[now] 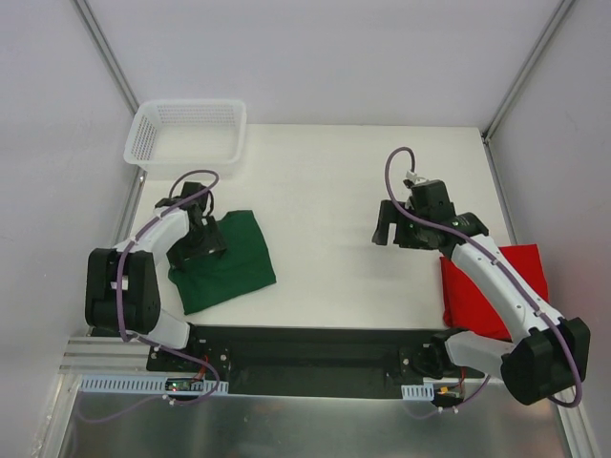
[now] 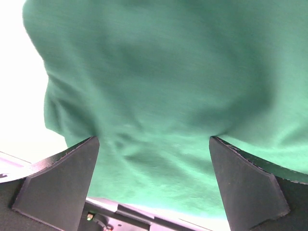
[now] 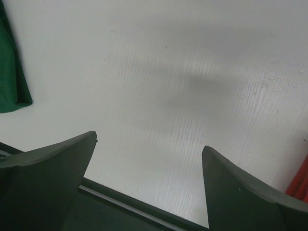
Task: Fold and stack the t-shirts
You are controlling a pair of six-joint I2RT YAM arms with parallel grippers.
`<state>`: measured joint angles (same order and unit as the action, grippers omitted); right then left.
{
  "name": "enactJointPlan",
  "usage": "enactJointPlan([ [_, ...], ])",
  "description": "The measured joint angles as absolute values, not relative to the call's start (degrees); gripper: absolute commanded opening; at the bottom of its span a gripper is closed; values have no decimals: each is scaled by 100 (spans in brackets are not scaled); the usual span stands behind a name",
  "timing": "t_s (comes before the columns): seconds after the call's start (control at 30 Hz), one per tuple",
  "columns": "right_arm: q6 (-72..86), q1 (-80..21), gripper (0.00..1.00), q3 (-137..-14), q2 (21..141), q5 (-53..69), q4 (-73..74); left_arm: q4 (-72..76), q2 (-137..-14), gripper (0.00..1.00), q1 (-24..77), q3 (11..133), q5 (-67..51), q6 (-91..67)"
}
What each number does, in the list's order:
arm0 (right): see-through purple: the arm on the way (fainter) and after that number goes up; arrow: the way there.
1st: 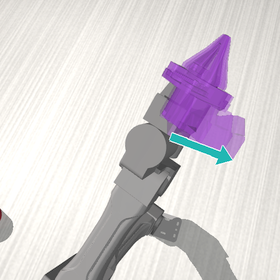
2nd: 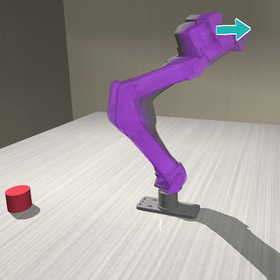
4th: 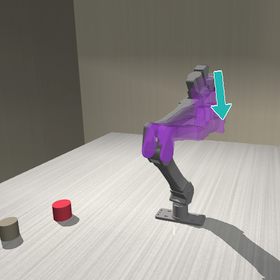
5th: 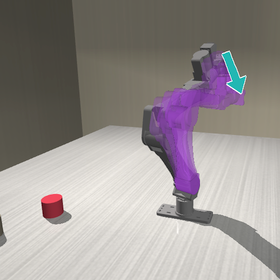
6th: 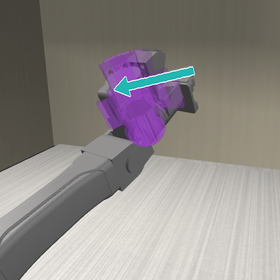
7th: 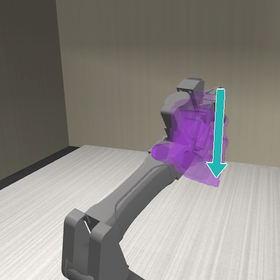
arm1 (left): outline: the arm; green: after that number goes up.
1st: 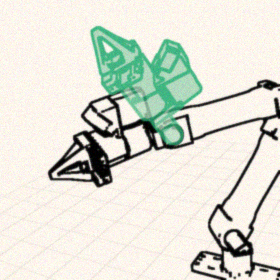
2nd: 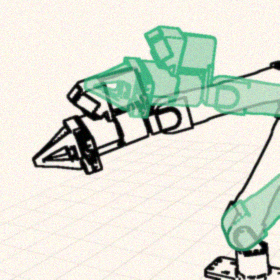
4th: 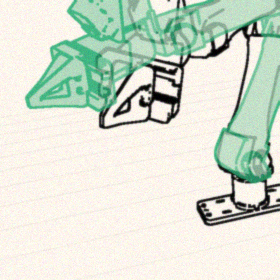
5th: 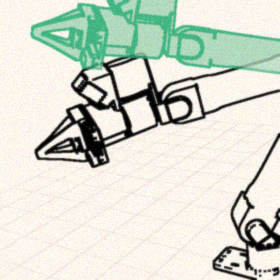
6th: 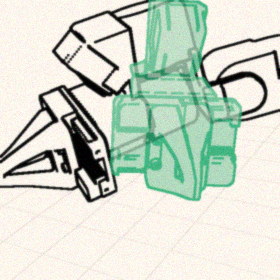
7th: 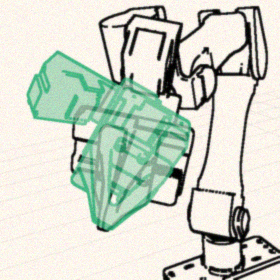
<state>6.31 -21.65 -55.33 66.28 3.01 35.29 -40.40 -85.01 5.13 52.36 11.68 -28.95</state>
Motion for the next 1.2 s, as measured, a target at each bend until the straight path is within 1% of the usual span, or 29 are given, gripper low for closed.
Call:
enactJointPlan([
  [0.1, 661, -2182, 96, -5605, 6689, 368, 3457, -4156, -8475, 99, 283, 5328, 1090, -2783],
  [0.2, 694, -2202, 96, -5623, 6729, 412, 3367, -4309, -8171, 99, 276, 5496, 1059, -2731],
  [0.37, 733, -2237, 96, -5625, 6801, 473, 3291, -4759, -7404, 99, 628, 6235, 1111, -2679],
  [0.47, 751, -2283, 96, -5627, 6858, 499, 3256, -4799, -7201, 99, 873, 6368, 1098, -2650],
  [0.73, 753, -2427, 96, -5642, 6901, 497, 3190, -4899, -8305, 99, 1282, 5961, 993, -2580],
  [0.97, 749, -2458, 96, -5778, 6967, 499, 3179, -4628, -8674, 99, 1306, 5920, 781, -2410],
  [1.2, 746, -2502, 96, -5828, 7140, 517, 3155, -4156, -9072, 99, 1179, 5627, 443, -2270],
])
